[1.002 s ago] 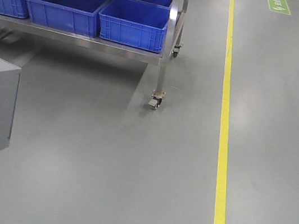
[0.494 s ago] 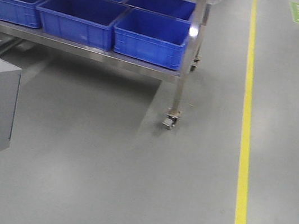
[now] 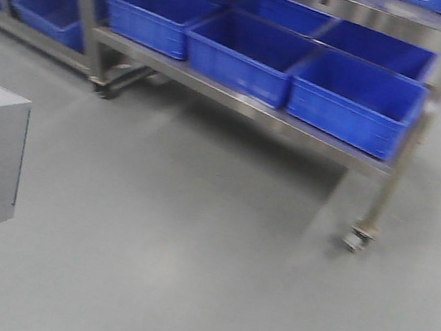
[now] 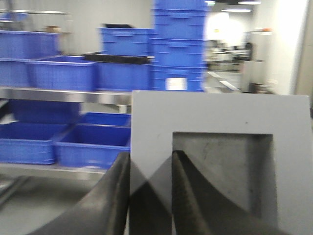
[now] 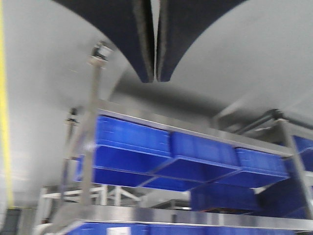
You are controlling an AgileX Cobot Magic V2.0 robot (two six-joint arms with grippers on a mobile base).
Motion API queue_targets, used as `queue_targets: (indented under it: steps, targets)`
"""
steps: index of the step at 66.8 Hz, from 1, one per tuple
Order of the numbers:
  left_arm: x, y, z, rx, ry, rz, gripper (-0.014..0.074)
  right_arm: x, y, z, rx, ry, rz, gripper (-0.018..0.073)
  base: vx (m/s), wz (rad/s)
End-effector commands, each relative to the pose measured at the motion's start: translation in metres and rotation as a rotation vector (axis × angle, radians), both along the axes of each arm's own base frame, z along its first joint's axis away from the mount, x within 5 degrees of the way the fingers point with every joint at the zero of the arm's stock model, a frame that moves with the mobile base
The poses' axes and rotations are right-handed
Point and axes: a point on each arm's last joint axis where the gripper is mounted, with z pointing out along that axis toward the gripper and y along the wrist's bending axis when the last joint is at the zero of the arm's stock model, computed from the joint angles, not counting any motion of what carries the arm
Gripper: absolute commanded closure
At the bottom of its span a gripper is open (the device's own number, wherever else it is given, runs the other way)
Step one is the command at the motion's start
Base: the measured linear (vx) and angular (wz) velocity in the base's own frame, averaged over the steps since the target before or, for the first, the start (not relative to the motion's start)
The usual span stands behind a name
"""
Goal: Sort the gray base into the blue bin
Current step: 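Drive the base away from the table, turning toward the shelves, then drive along the aisle of blue bins holding the gray base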
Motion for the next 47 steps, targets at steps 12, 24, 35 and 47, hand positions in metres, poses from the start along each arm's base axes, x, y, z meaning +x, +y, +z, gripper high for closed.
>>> queue_targets:
  steps: [12, 24, 35, 47]
  targets:
    - [-0.0025, 0.0014, 0.0185, -0.064, -0.114, 0.003, 0.0603, 0.0021, -0.0004, 0.0048, -0.018, -0.052, -0.002, 0.0564, 0.24, 0.73]
    - [-0.0025, 0.0014, 0.0185, -0.064, -0.114, 0.003, 0.0603, 0.0021, -0.0004, 0.0048, -0.018, -0.052, -0.002, 0.0564, 0.25, 0.59]
    - [-0.0025, 0.0014, 0.0185, -0.064, -0.114, 0.003, 0.0603, 0.0021, -0.0004, 0.0048, -0.018, -0.052, -0.002, 0.0564, 0.28, 0.41]
    - [-0.0025, 0.0014, 0.0185, -0.064, -0.114, 0.003, 0.0603, 0.0021, -0.0004, 0.0048, -0.018, -0.052, -0.002, 0.0564, 0.31, 0.27]
